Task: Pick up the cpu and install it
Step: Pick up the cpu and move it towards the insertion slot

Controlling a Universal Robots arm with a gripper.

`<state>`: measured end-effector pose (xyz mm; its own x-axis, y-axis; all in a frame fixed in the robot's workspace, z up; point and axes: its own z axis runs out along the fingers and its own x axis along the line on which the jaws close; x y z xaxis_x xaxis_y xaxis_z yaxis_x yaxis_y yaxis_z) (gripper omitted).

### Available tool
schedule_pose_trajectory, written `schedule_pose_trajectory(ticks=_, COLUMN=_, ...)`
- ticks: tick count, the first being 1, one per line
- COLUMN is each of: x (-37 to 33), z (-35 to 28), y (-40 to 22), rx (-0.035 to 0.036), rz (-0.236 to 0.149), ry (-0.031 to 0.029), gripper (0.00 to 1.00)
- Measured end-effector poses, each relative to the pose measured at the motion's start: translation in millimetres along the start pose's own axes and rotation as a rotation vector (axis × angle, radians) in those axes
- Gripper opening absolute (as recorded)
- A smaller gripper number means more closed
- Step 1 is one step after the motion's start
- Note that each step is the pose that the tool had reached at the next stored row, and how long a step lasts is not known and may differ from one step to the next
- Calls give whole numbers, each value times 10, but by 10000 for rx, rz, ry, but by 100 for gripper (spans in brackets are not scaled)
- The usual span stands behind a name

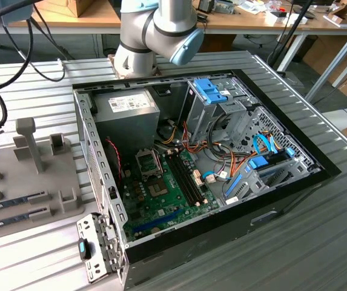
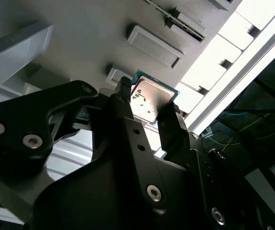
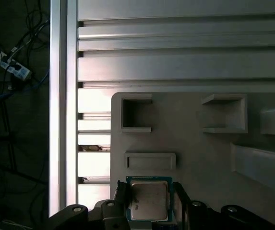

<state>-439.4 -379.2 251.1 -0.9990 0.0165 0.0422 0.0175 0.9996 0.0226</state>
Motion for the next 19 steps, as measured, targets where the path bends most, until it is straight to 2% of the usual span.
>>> schedule_pose_trajectory(ticks=14, x=4, z=-89, y=2, rx=-48, rz=-2, ry=1, gripper=47)
schedule_pose_trajectory(ticks=19, x=7, z=-155, y=3, rx=-72, rz=-3, ry=1, gripper=47)
